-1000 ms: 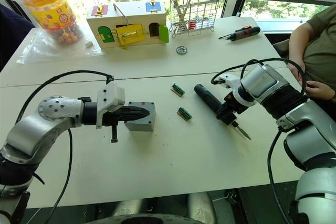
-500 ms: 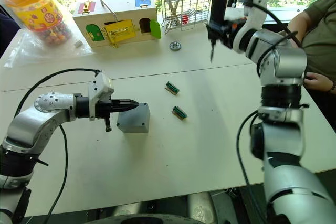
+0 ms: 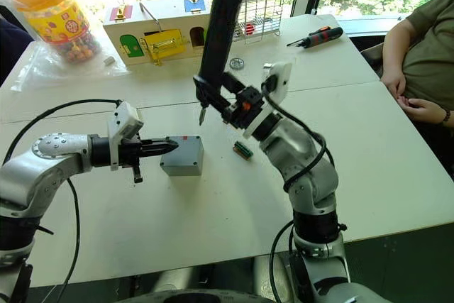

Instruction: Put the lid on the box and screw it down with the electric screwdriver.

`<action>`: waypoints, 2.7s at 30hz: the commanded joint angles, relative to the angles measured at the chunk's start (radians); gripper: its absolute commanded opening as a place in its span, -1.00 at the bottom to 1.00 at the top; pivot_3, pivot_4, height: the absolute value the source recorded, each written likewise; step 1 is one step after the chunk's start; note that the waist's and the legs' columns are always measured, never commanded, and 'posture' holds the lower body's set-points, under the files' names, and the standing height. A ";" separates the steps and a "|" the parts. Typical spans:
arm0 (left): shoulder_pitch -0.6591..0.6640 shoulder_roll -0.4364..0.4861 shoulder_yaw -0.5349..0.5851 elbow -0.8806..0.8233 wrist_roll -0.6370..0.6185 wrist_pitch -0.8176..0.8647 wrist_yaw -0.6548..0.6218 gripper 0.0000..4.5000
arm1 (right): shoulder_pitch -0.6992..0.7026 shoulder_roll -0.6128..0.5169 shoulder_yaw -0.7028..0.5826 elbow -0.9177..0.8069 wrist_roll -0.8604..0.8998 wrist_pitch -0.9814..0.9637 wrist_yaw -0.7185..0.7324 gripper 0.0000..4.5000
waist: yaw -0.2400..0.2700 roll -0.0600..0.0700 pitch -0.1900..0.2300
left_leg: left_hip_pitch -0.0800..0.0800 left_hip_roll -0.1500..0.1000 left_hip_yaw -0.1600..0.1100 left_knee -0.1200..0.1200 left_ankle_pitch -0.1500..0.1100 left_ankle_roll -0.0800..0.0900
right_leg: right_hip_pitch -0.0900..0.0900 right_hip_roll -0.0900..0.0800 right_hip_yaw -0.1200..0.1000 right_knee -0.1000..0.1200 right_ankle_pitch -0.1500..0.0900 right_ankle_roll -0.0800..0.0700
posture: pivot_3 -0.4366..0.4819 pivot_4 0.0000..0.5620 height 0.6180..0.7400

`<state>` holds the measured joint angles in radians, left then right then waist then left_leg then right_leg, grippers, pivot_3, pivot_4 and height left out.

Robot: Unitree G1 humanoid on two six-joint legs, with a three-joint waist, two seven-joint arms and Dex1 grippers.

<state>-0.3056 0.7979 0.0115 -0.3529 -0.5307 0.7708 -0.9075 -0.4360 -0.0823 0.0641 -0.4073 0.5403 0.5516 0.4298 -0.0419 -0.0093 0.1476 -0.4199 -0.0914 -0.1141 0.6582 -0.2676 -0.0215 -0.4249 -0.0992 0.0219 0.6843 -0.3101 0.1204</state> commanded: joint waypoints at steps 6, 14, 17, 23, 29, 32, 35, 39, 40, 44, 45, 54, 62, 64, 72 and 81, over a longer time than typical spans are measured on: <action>0.017 -0.030 -0.046 0.028 0.081 -0.105 0.019 -1.00 | -0.014 0.021 0.048 0.029 -0.055 -0.139 0.021 -0.20 | -0.002 0.000 0.000 | 0.000 0.000 0.000 -0.002 0.000 0.000 | 0.000 0.000 0.000 -0.001 0.000 0.000 | -0.05 -0.47 1.00; 0.021 -0.037 -0.085 0.069 0.132 -0.160 0.008 -1.00 | 0.011 0.025 0.094 0.083 -0.096 -0.190 0.048 -0.20 | -0.002 0.000 0.000 | 0.001 0.000 0.000 -0.003 0.000 0.000 | 0.000 0.000 0.000 -0.001 0.000 0.000 | -0.05 -0.47 1.00; 0.019 -0.036 -0.089 0.077 0.135 -0.169 0.003 -1.00 | 0.024 0.027 0.108 0.096 -0.112 -0.210 0.052 -0.20 | -0.001 0.000 0.000 | 0.001 0.000 0.000 -0.003 0.000 0.000 | 0.000 0.000 0.000 -0.001 0.000 0.000 | -0.05 -0.47 1.00; 0.012 -0.038 -0.095 0.083 0.139 -0.173 -0.002 -1.00 | 0.028 0.031 0.112 0.130 -0.138 -0.248 0.054 -0.20 | -0.001 0.000 0.000 | 0.001 0.000 0.000 -0.003 0.000 0.000 | 0.000 0.000 0.000 -0.001 0.000 0.000 | -0.05 -0.47 1.00; 0.008 -0.041 -0.101 0.083 0.144 -0.177 -0.002 -1.00 | 0.016 0.035 0.110 0.157 -0.150 -0.272 0.055 -0.20 | -0.002 0.000 -0.001 | 0.002 0.000 0.000 -0.003 0.000 0.000 | 0.001 0.000 0.000 -0.001 0.000 0.000 | -0.05 -0.47 1.00; 0.009 -0.044 -0.102 0.082 0.149 -0.178 -0.001 -1.00 | 0.016 0.036 0.113 0.168 -0.158 -0.280 0.057 -0.20 | -0.001 0.000 -0.001 | 0.002 0.000 0.000 -0.003 0.000 0.000 | 0.001 0.000 0.000 -0.001 0.000 0.000 | -0.05 -0.47 1.00; 0.009 -0.048 -0.103 0.082 0.153 -0.178 0.001 -1.00 | 0.016 0.038 0.114 0.181 -0.167 -0.289 0.059 -0.20 | -0.001 0.000 -0.001 | 0.002 0.000 0.000 -0.003 0.000 0.000 | 0.001 0.000 -0.001 -0.001 0.000 0.000 | -0.05 -0.47 1.00; 0.008 -0.051 -0.104 0.084 0.158 -0.179 -0.001 -1.00 | 0.011 0.036 0.120 0.204 -0.182 -0.300 0.062 -0.20 | -0.001 0.000 -0.001 | 0.002 0.000 0.000 -0.003 0.000 0.000 | 0.001 0.000 -0.001 -0.001 0.000 0.000 | -0.05 -0.47 1.00; 0.007 -0.052 -0.105 0.085 0.160 -0.179 -0.001 -1.00 | 0.009 0.034 0.124 0.209 -0.186 -0.300 0.066 -0.20 | -0.001 0.000 -0.001 | 0.002 0.000 0.000 -0.003 0.000 0.000 | 0.001 0.000 -0.001 -0.001 0.000 0.000 | -0.05 -0.47 1.00; 0.004 -0.059 -0.109 0.092 0.168 -0.182 -0.004 -1.00 | 0.010 0.032 0.164 0.221 -0.194 -0.277 0.092 -0.20 | -0.002 0.000 -0.001 | 0.004 0.000 0.000 -0.003 0.000 0.000 | 0.003 0.000 -0.001 -0.001 0.000 0.000 | -0.05 -0.47 1.00; 0.004 -0.060 -0.110 0.093 0.170 -0.182 -0.005 -1.00 | 0.014 0.028 0.183 0.228 -0.211 -0.269 0.094 -0.20 | -0.002 0.000 -0.001 | 0.005 0.000 0.000 -0.004 0.000 0.000 | 0.004 0.000 -0.001 -0.001 0.000 0.000 | -0.05 -0.47 1.00; 0.024 -0.057 -0.120 0.092 0.174 -0.183 -0.009 -1.00 | 0.062 0.000 0.250 0.267 -0.293 -0.231 0.094 -0.20 | -0.001 0.000 -0.005 | 0.028 0.001 0.001 -0.013 -0.003 0.003 | 0.022 0.001 0.000 -0.004 0.000 0.000 | -0.05 -0.47 1.00; 0.029 -0.062 -0.132 0.088 0.181 -0.185 -0.003 -1.00 | 0.071 0.000 0.240 0.313 -0.321 -0.241 0.088 -0.20 | -0.001 0.002 -0.015 | 0.029 0.001 0.001 -0.013 -0.004 0.004 | 0.022 0.001 0.001 -0.005 -0.001 0.000 | -0.05 -0.47 1.00; 0.028 -0.063 -0.136 0.091 0.184 -0.187 -0.003 -1.00 | 0.073 0.005 0.238 0.331 -0.323 -0.239 0.085 -0.20 | -0.001 0.003 -0.016 | 0.030 0.001 0.001 -0.013 -0.004 0.005 | 0.022 0.001 0.001 -0.006 -0.001 0.000 | -0.05 -0.47 1.00; 0.030 -0.073 -0.143 0.101 0.195 -0.197 -0.001 -1.00 | 0.072 0.030 0.208 0.376 -0.311 -0.245 0.078 -0.20 | 0.001 0.007 -0.019 | 0.037 0.002 0.000 -0.015 -0.005 0.007 | 0.033 0.002 0.001 -0.019 -0.001 0.000 | -0.05 -0.47 1.00; 0.043 -0.080 -0.145 0.103 0.206 -0.210 -0.002 -1.00 | 0.091 0.038 0.196 0.384 -0.310 -0.258 0.079 -0.20 | 0.003 0.008 -0.025 | 0.047 0.002 0.001 -0.026 -0.007 0.010 | 0.038 0.001 0.003 -0.021 -0.001 0.000 | -0.05 -0.47 1.00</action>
<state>-0.2809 0.7181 -0.1114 -0.2583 -0.3417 0.5540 -0.9100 -0.3870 -0.0386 0.2387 -0.1000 0.2414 0.2518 0.5036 -0.0390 -0.0011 0.1230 -0.3731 -0.0892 -0.1131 0.6324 -0.2744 -0.0120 -0.3871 -0.0976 0.0247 0.6630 -0.3107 0.1200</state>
